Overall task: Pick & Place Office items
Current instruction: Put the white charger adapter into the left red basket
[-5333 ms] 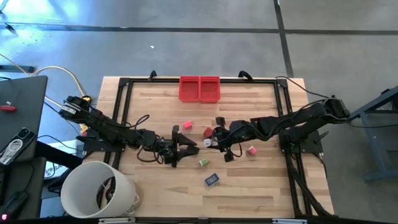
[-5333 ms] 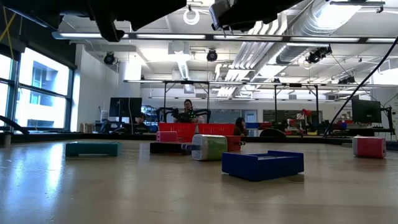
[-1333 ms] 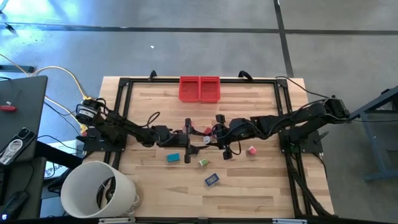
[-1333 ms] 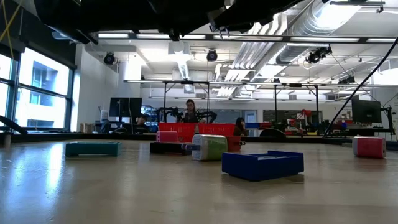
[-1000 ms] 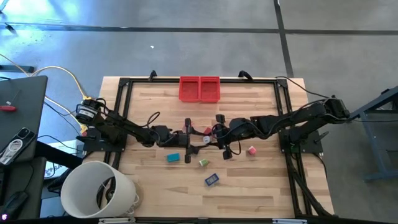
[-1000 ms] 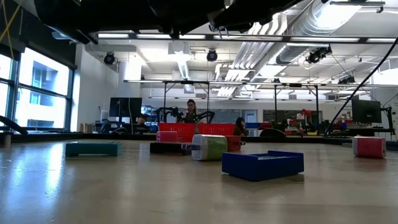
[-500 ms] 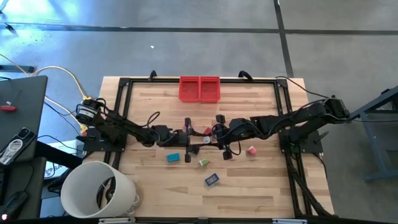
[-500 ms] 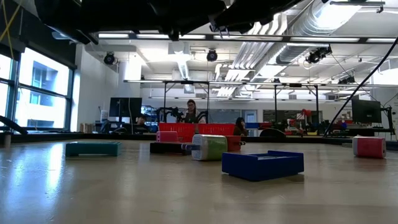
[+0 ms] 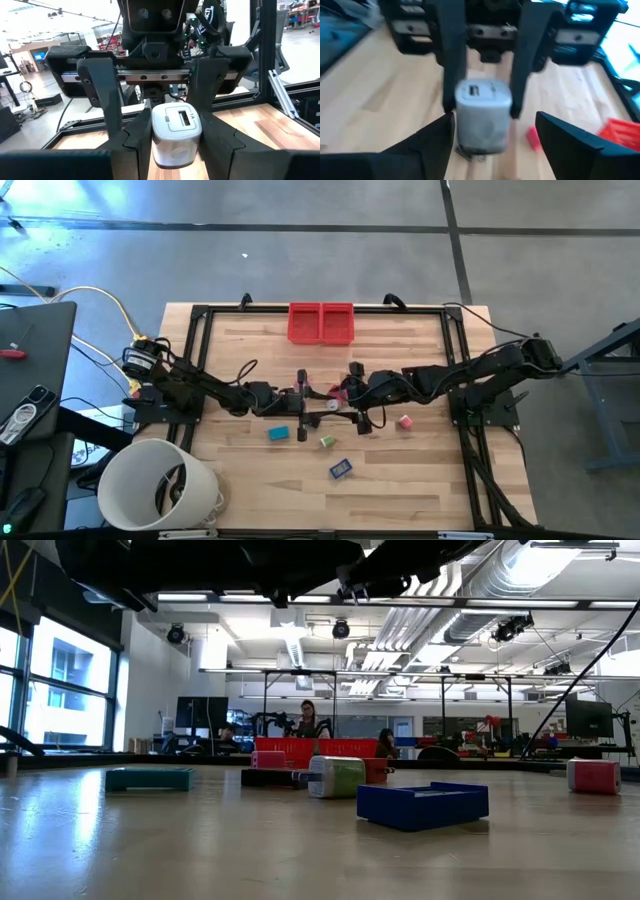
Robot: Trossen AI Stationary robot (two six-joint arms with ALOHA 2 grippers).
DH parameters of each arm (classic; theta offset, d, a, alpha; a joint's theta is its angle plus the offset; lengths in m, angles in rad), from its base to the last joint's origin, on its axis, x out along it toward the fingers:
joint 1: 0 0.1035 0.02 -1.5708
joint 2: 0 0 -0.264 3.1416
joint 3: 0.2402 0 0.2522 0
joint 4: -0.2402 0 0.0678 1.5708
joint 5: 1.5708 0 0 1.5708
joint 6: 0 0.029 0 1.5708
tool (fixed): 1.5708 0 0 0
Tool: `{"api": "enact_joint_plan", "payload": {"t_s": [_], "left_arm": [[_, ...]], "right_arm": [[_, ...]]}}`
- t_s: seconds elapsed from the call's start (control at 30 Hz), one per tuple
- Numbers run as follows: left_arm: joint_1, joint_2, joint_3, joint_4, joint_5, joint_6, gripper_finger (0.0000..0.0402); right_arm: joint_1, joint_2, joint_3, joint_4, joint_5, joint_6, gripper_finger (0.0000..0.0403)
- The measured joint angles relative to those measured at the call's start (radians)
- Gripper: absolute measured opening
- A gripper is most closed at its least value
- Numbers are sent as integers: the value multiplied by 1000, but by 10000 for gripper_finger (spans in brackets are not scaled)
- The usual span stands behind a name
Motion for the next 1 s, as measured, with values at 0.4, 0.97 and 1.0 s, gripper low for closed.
{"api": "enact_joint_plan", "payload": {"t_s": [0.4,0.97,1.0], "left_arm": [[-3,-43,-1,-122,-71,-82,120],[257,-162,-2,-434,-174,-157,120],[277,-162,-2,-449,-192,-157,120]], "right_arm": [[3,-1,0,-210,127,36,271],[3,-1,0,-342,114,223,271],[3,-1,0,-342,114,223,271]]}}
